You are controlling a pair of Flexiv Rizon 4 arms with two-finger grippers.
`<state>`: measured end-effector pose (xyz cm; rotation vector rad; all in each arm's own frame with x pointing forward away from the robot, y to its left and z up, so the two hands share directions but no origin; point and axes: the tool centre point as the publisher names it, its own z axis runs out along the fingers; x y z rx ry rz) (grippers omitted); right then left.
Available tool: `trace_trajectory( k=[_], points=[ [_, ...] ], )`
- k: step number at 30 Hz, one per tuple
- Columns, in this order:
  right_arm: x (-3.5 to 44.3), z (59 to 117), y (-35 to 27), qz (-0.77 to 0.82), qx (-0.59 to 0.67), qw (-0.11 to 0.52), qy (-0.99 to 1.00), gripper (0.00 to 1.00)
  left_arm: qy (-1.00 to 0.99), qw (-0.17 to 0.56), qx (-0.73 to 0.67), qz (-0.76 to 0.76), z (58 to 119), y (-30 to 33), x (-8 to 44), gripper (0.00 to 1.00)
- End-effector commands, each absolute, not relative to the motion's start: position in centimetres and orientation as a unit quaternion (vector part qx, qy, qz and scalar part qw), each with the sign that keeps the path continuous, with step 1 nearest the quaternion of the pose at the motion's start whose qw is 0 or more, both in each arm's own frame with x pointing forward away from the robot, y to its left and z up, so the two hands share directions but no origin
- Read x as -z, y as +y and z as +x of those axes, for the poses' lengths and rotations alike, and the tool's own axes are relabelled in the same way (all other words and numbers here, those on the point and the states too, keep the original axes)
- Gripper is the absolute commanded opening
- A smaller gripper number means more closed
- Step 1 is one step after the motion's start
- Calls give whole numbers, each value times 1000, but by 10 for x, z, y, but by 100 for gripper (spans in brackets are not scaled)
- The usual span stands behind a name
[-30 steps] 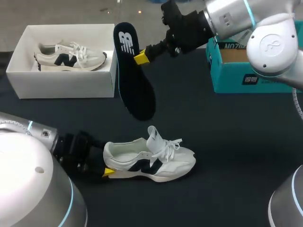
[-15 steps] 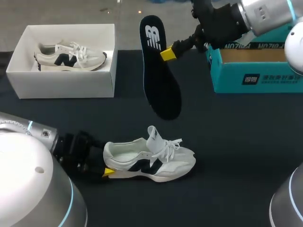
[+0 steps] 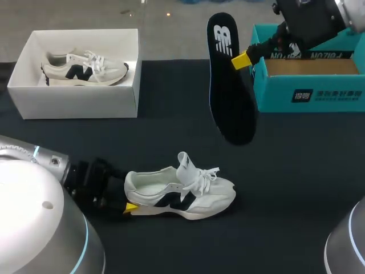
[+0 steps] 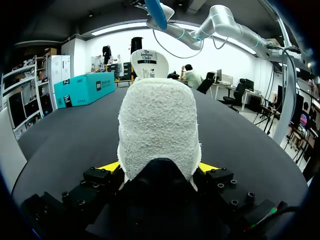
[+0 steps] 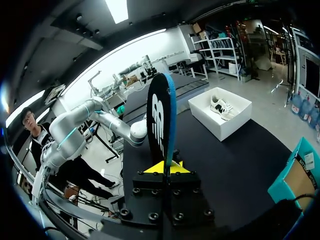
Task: Take the shoe out of the shoebox, open the shoe tongue, remove and reinsert the insole, then place the shoe into the shoebox
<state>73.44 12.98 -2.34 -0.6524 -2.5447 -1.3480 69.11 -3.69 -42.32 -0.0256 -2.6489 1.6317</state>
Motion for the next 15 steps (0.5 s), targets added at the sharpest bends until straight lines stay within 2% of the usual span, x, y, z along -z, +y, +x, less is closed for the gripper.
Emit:
trace_trajectory(
  k=[1,15],
  points=[
    [21,725,119,-229,461,94,-852,0,-852,15,-524,-8,691,-37,423,0],
    [19,697,102,-268,465,69,-841,0,-852,15,-524,-8,691,-37,423,0]
  ],
)
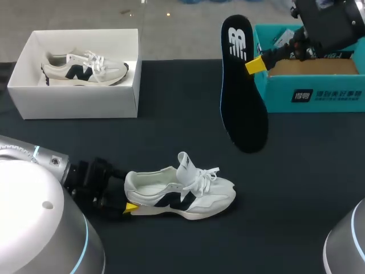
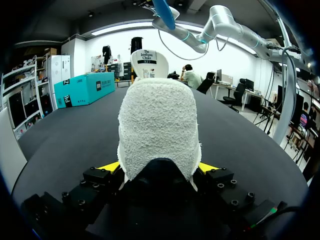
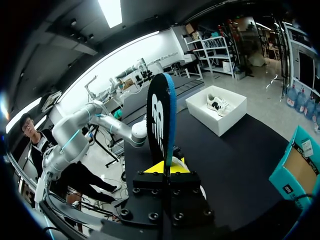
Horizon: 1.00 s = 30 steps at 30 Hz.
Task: Take the shoe out of the shoebox, open the shoe tongue, remove and reinsert the insole, then place the shoe into the shoebox
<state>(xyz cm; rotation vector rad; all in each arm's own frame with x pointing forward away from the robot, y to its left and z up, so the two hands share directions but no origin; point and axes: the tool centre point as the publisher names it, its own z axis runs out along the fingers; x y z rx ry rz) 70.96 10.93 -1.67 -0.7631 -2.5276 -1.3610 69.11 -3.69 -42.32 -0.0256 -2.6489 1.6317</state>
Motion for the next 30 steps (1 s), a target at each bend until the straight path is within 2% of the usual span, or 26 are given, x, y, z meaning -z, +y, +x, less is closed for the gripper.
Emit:
trace_trajectory(
  k=[1,28,29,30],
  points=[
    [19,697,102,-268,465,69,-841,0,-852,15,-524,-8,691,-37,423,0],
    [19,697,102,-268,465,69,-841,0,-852,15,-524,-8,691,-37,423,0],
    [19,697,102,-268,465,69,-841,0,-852,15,-524,-8,691,-37,423,9],
    [19,697,102,-268,465,69,-841,0,-852,15,-524,-8,691,-37,423,29]
  ],
)
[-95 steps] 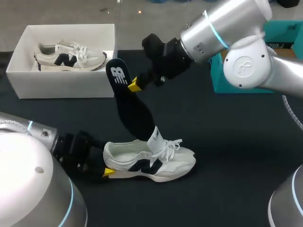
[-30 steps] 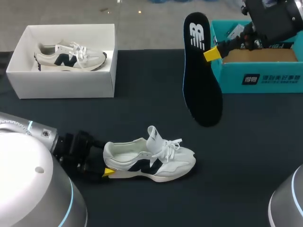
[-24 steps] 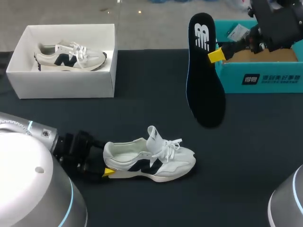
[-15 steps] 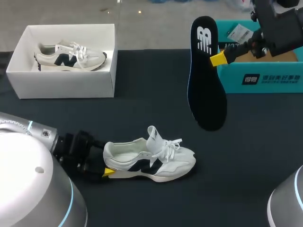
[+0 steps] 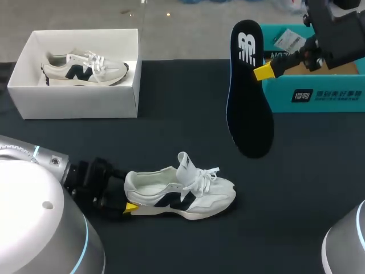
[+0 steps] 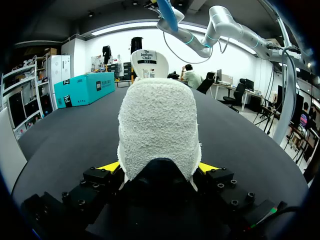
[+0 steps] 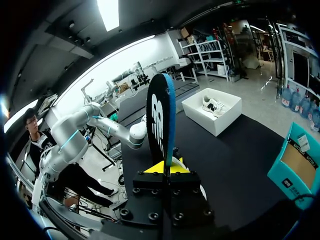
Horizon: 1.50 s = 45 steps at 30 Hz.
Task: Take the shoe out of the shoebox, open the shoe tongue, remove and reinsert the insole, then place the shoe into the shoebox
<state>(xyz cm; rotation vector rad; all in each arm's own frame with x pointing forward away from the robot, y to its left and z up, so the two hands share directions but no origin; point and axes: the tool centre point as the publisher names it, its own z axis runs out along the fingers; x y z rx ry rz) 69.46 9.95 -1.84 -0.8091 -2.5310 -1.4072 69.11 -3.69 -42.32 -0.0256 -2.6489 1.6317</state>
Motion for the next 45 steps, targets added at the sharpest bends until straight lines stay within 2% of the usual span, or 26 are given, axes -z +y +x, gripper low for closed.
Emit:
trace_trajectory(
  k=[1,2,10,17,23,30,39,45],
  points=[
    [19,697,102,-268,465,69,-841,0,-852,15,-524,-8,691,-37,423,67],
    [19,697,102,-268,465,69,-841,0,-853,15,-522,-9,691,-35,423,100],
    [19,697,102,-268,465,69,-841,0,-863,26,-505,-16,692,-25,422,100],
    [19,697,102,-268,465,69,-841,0,-897,20,-442,-17,687,-19,400,100],
    [19,697,102,-268,465,69,-841,0,-923,-13,-385,-5,685,-6,373,100],
    [19,697,102,-268,465,69,-841,0,-918,-52,-393,-18,677,5,336,100],
    [19,697,102,-268,465,69,-841,0,-887,-14,-460,-24,680,5,314,100],
    [19,697,102,-268,465,69,-841,0,-895,21,-445,-29,685,-7,303,100]
  ],
)
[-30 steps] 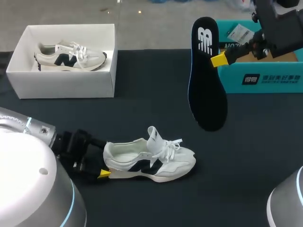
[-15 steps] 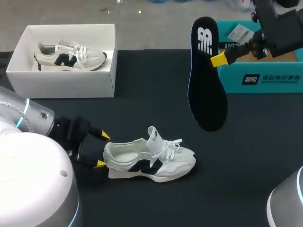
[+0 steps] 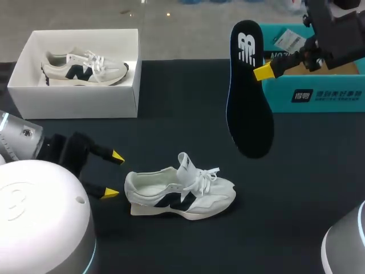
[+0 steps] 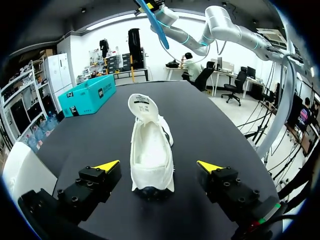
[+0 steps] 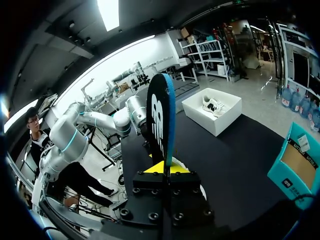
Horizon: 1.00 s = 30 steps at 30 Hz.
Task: Take the shoe out of the shoebox, open the shoe tongue, remove and reinsert the insole, then place the shoe into the shoebox
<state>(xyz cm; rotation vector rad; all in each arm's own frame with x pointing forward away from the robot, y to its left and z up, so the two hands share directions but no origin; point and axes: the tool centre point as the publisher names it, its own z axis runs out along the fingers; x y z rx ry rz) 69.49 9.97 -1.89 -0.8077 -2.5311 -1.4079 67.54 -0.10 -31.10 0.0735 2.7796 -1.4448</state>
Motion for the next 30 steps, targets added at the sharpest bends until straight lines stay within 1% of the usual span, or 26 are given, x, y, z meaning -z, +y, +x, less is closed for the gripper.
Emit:
trace_trajectory(
  k=[1,15,16,19,20,23,25,27,30],
  points=[
    [19,697,102,-268,465,69,-841,0,898,-24,438,25,685,-9,301,100],
    [19,697,102,-268,465,69,-841,0,903,-20,429,27,684,-11,299,100],
    [19,697,102,-268,465,69,-841,0,904,-44,426,7,687,-13,300,100],
    [19,697,102,-268,465,69,-841,0,922,-51,383,-26,687,-17,286,100],
    [19,697,102,-268,465,69,-841,0,933,-65,351,-50,688,-19,279,100],
    [19,697,102,-268,465,69,-841,0,949,-65,301,-75,687,-24,261,100],
    [19,697,102,-268,465,69,-841,0,961,-53,259,-80,685,-31,253,100],
    [19,697,102,-268,465,69,-841,0,972,-41,216,-80,684,-39,250,100],
    [19,697,102,-268,465,69,-841,0,982,-43,165,-85,688,-52,255,100]
  ],
)
